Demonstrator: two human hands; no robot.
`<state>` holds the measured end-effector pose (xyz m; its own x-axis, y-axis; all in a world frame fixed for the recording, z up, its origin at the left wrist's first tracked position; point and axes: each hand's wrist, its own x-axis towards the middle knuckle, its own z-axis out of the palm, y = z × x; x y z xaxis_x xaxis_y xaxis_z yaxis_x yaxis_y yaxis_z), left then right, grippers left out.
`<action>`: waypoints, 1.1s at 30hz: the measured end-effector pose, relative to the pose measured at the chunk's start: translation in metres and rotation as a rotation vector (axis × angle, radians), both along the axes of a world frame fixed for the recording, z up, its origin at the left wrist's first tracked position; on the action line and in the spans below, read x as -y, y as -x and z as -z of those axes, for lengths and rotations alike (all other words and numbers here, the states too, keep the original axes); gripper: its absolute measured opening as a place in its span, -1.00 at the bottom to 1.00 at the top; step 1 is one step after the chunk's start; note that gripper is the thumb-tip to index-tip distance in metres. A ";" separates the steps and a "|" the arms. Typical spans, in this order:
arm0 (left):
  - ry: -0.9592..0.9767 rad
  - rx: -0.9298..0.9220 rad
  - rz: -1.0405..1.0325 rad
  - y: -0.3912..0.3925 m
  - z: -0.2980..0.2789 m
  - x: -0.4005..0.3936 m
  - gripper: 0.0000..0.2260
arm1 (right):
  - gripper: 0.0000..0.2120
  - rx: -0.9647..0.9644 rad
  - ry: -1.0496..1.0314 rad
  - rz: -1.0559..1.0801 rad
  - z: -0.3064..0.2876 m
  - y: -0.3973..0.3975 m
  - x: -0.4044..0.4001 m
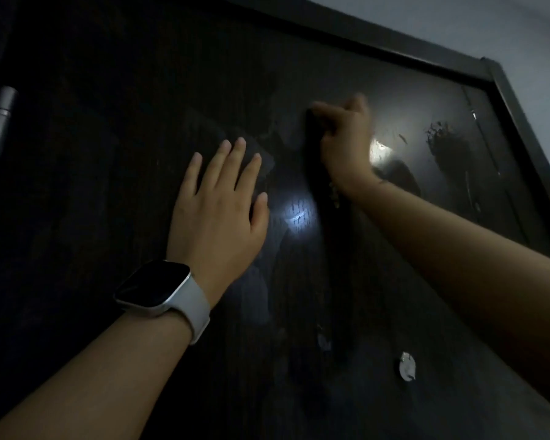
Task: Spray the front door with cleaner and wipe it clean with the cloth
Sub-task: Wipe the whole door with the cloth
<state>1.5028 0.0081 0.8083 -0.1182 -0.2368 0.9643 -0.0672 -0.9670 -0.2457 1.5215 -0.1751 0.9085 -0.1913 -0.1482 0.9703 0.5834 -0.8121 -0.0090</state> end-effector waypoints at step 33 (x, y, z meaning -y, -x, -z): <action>0.087 0.034 -0.117 0.015 -0.039 0.020 -0.58 | -0.63 -0.048 -0.218 0.022 -0.062 -0.025 0.137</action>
